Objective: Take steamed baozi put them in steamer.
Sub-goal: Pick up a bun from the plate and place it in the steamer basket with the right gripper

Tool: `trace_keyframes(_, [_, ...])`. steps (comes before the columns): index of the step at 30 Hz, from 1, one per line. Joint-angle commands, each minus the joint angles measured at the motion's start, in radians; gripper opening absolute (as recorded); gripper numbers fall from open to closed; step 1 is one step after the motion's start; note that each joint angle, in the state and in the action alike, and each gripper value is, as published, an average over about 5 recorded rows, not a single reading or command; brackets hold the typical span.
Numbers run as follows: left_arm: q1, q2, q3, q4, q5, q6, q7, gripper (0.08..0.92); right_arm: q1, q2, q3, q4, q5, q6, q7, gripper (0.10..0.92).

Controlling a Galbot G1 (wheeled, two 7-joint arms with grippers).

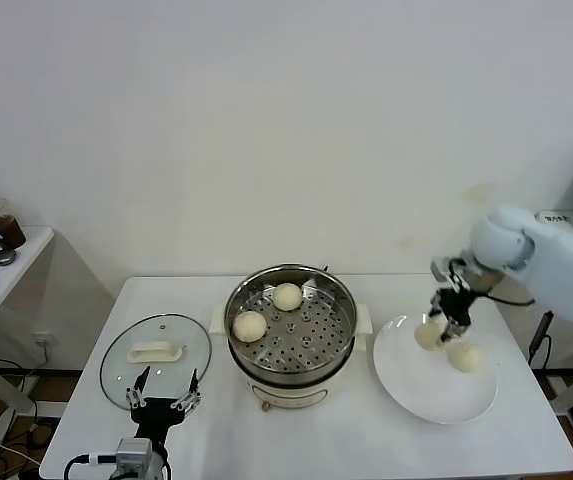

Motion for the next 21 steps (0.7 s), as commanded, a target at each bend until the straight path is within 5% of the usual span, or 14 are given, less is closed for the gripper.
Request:
trace_keyframes(1, [0.001, -0.001, 0.001, -0.014, 0.000, -0.001, -0.003, 0.823, 0.297, 0.217, -0.125, -0.075, 0.199, 0.057, 0.002, 0.491])
trace_keyframes(5, [0.008, -0.001, -0.002, -0.025, 0.000, -0.001, -0.005, 0.823, 0.285, 0.309, -0.147, -0.123, 0.286, 0.279, 0.029, 0.486])
trace_keyframes(12, [0.014, -0.002, -0.007, -0.030, 0.000, -0.002, -0.009, 0.823, 0.263, 0.415, -0.182, -0.121, 0.230, 0.608, 0.122, 0.487])
trace_keyframes(21, [0.013, -0.002, -0.007, -0.022, 0.000, -0.002, -0.011, 0.823, 0.166, 0.461, -0.198, -0.008, -0.141, 0.857, 0.219, 0.490])
